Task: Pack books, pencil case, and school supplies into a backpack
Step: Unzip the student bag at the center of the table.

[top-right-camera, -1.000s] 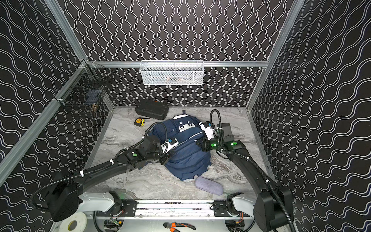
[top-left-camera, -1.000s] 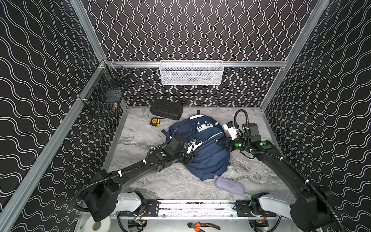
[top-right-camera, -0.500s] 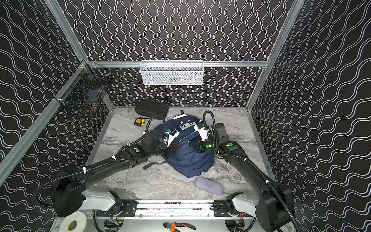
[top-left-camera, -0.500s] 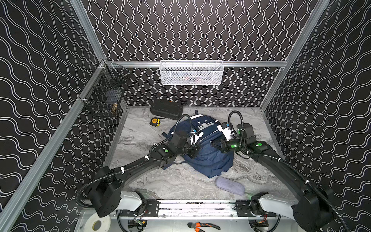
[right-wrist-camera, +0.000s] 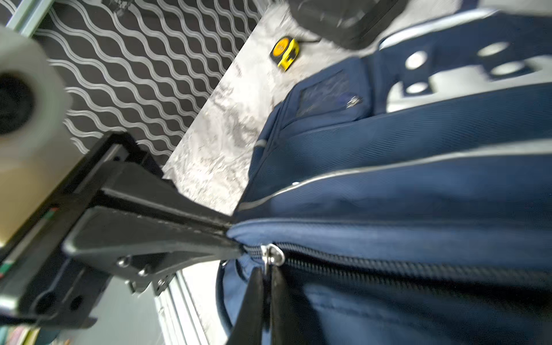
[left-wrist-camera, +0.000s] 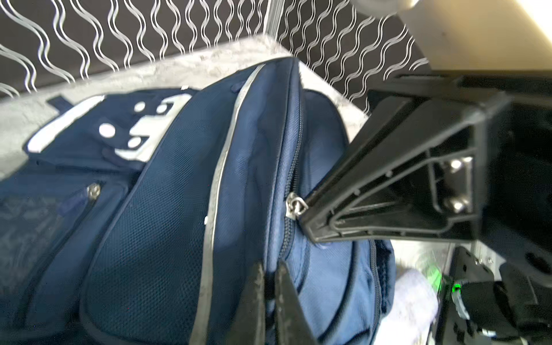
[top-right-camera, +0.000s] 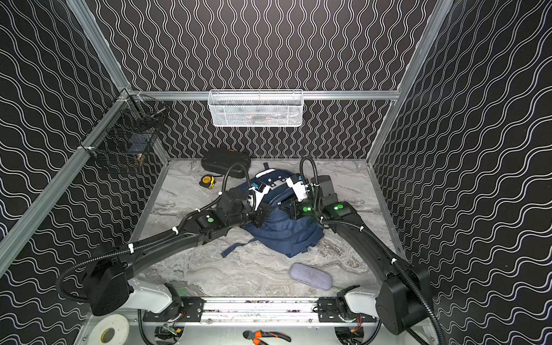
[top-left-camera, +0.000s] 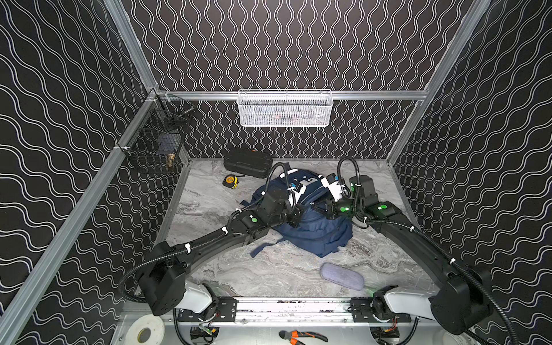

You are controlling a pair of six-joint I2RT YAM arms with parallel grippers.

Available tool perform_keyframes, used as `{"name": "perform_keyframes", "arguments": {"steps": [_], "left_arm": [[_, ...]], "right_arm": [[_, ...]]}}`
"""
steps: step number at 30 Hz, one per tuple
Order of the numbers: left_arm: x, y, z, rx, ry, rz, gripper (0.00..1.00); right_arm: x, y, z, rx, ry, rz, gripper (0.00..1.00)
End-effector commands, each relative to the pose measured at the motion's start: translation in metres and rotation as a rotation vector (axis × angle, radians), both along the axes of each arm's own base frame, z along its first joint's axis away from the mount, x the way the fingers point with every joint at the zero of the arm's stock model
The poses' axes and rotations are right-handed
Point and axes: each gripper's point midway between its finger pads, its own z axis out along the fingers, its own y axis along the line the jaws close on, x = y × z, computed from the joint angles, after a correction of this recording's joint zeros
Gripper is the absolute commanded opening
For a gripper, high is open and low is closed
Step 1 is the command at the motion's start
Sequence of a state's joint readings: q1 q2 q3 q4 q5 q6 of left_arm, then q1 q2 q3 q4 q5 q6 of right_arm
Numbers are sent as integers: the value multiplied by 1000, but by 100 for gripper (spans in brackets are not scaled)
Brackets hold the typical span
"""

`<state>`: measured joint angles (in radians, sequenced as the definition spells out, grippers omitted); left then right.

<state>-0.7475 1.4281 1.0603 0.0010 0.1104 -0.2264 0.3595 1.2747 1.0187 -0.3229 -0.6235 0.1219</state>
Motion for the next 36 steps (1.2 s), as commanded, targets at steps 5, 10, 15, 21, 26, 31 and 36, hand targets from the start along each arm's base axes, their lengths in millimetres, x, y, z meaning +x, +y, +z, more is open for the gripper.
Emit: {"name": "perform_keyframes", "arguments": {"steps": [5,10,15,21,26,31,36], "left_arm": [[-8,16,24,143,-353,-135,78],[-1,36,-19,287,-371,-294,76],[6,38,-51,393,-366,-420,74],[23,38,-59,422,-387,-420,69],[32,34,-52,386,-412,-382,59],[33,26,-59,374,-380,-420,46],[29,22,-61,358,-372,-460,35]], "right_arm": [[15,-41,5,-97,-81,-83,0],[12,-44,-1,-137,-92,-48,0],[11,-44,-2,-126,-93,-41,0],[8,-41,-6,-126,-68,-9,0],[4,-39,-4,-114,-64,21,0],[0,-36,-3,-96,-61,38,0],[-3,-35,-5,-87,-50,47,0]]}}
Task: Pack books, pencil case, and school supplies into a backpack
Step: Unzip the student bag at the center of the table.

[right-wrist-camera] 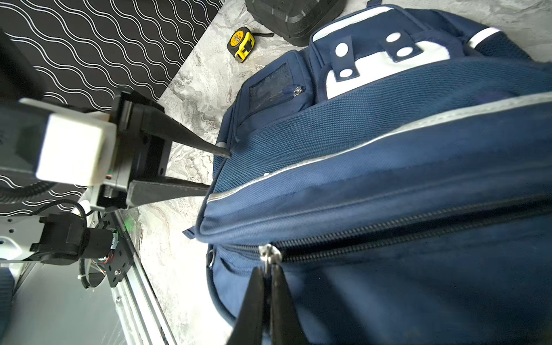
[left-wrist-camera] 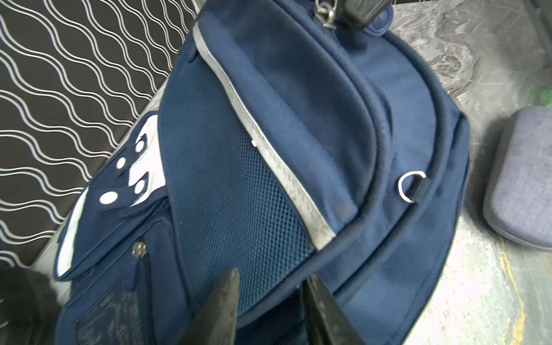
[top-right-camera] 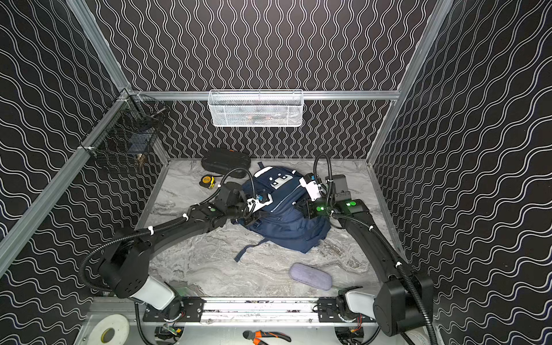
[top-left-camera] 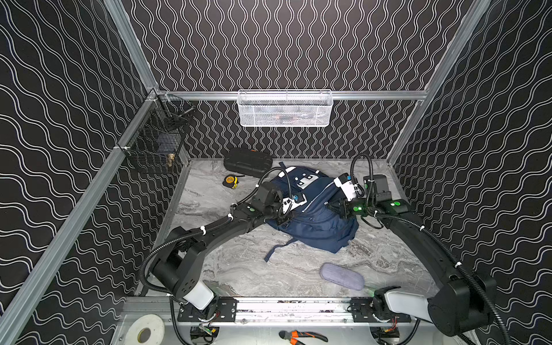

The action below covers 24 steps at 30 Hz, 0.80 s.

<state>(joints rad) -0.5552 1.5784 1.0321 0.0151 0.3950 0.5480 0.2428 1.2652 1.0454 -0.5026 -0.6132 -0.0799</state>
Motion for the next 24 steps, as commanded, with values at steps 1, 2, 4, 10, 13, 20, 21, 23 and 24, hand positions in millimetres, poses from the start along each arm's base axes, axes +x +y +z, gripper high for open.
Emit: {"name": "perform_keyframes", "arguments": {"steps": [1,2,4,10,13,20,21,23,24], "left_arm": [[-3,-6,7,-22,-21,-47,29],[-4,-6,8,-27,-21,-48,21],[-5,-6,9,-33,-20,-51,6],[-7,-9,22,-115,26,-20,0],[-8,-17,36,-216,110,20,0],[-16,-51,50,-290,174,121,0],[-15,-53,53,-307,189,135,0],[-10,-56,59,-348,222,175,0],[-9,-56,63,-369,228,189,0]], "right_arm": [[-5,9,10,44,-33,61,0],[-5,9,10,45,-33,60,0],[-4,9,11,48,-40,59,0],[2,7,10,36,-25,24,0],[0,16,15,60,-8,38,0],[-15,54,17,56,-25,98,0],[-16,57,17,59,-25,102,0],[-15,59,17,57,-27,88,0],[-21,67,17,55,-28,116,0]]}}
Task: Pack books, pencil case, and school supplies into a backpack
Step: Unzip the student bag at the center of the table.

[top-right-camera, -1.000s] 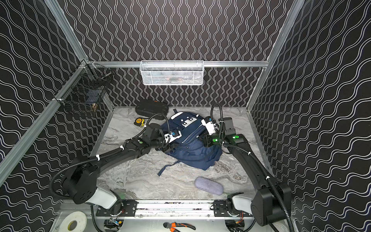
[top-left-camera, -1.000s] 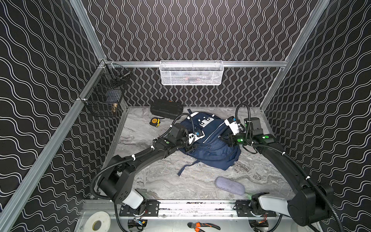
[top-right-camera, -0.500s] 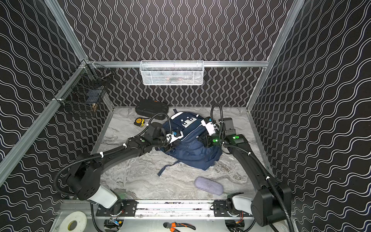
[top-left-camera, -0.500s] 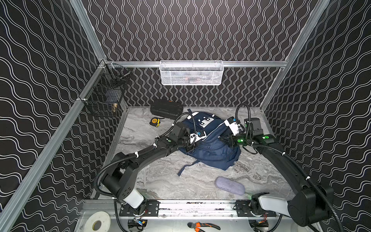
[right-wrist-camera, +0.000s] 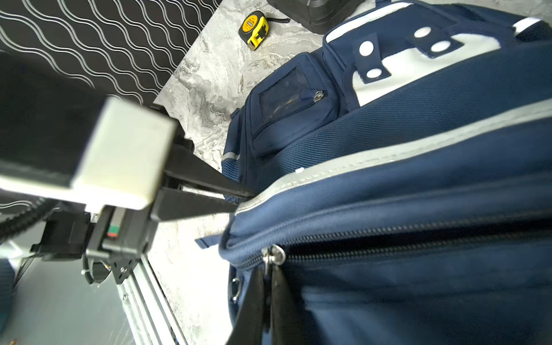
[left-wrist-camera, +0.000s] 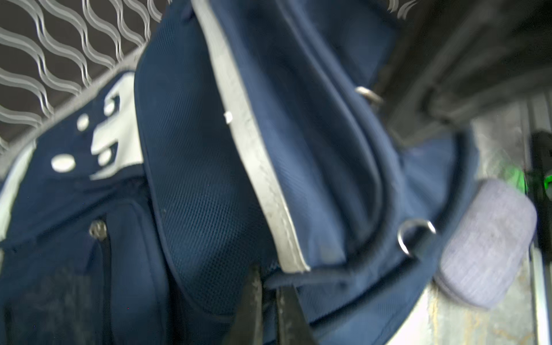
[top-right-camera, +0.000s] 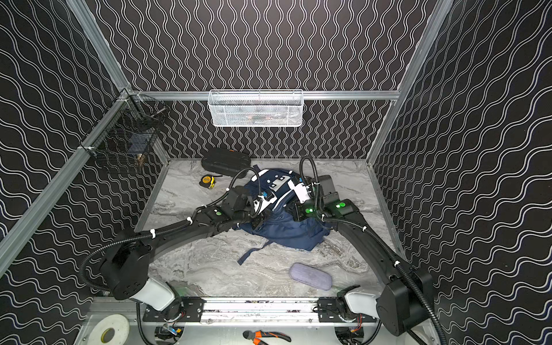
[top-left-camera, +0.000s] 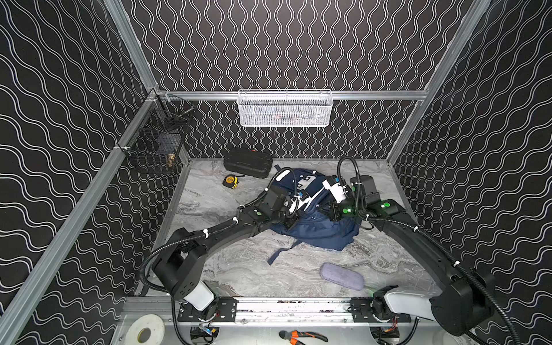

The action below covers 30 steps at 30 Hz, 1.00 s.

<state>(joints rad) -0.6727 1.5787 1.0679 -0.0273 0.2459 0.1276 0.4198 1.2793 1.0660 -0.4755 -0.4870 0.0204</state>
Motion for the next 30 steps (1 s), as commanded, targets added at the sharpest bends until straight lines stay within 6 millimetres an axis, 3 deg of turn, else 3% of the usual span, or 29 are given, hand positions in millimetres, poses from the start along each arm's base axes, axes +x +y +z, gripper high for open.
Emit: {"name": "perform_keyframes", "arguments": {"steps": [1,6,10,19,23,30], "left_arm": [[9,-30,66,-269,-55,7,0],[21,-14,84,-261,-122,115,0],[25,1,92,-245,-150,189,0],[27,13,77,-231,-70,278,0],[30,12,81,-283,-53,298,0],[55,34,67,-295,33,430,0]], "right_arm": [[-8,25,16,77,-36,87,0],[6,1,7,-67,-68,-11,0],[13,-15,18,-86,-118,-32,0],[2,0,25,-1,-96,41,0],[-7,4,22,19,-85,57,0],[-13,-8,23,-13,-130,15,0]]}}
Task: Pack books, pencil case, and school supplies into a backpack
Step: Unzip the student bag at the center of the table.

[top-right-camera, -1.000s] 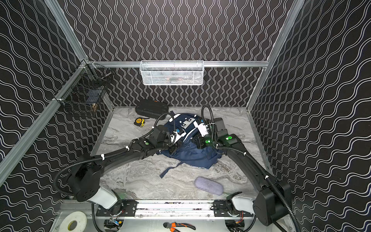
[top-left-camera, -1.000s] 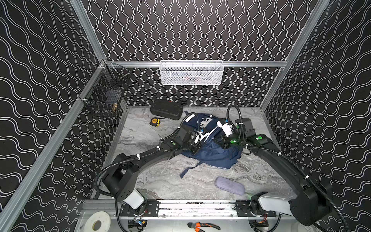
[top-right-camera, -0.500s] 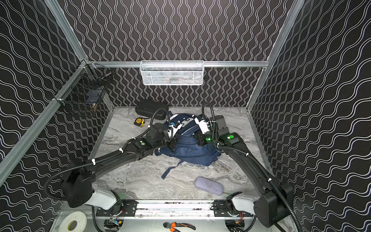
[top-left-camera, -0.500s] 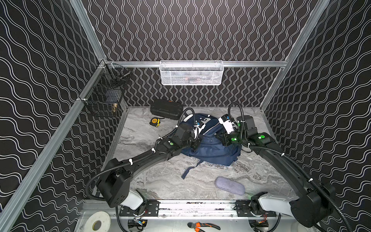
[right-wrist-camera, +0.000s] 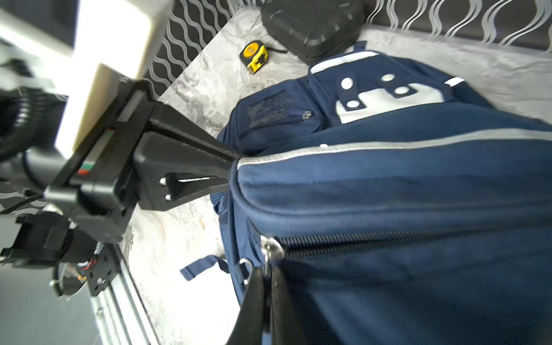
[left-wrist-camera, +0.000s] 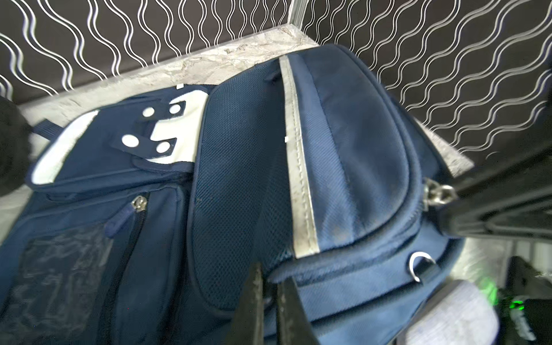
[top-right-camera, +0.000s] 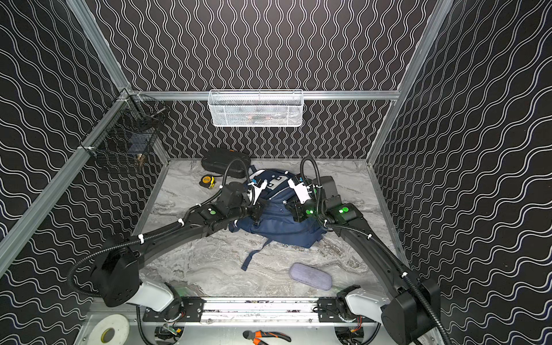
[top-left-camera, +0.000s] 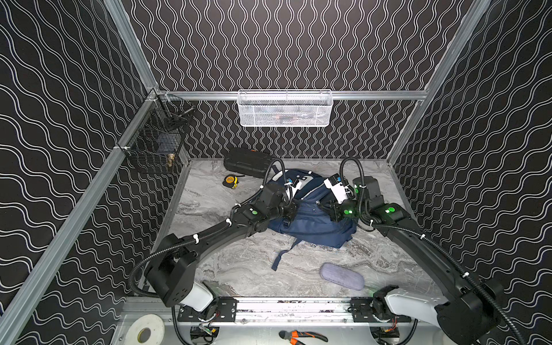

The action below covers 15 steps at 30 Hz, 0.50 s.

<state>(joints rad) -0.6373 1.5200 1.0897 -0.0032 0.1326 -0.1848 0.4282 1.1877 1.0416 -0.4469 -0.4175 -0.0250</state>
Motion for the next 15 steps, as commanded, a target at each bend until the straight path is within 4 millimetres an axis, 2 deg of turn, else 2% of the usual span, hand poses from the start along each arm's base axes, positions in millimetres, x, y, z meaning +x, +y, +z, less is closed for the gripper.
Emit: {"name": "perform_keyframes", "arguments": {"steps": [1,5,7,11,15], "left_arm": [[28,8,26,-91,-46,129,0],[17,-14,33,-161,-40,42,0],[9,-27,42,-177,-66,-4,0],[-14,-56,51,-178,-100,-119,0],[-31,-68,61,-236,-104,-198,0]], "right_arm": [[-12,3,2,14,7,44,0],[-14,12,0,57,52,78,0],[-18,27,0,66,60,109,0],[-8,35,0,78,61,84,0],[4,38,-10,50,79,66,0]]}}
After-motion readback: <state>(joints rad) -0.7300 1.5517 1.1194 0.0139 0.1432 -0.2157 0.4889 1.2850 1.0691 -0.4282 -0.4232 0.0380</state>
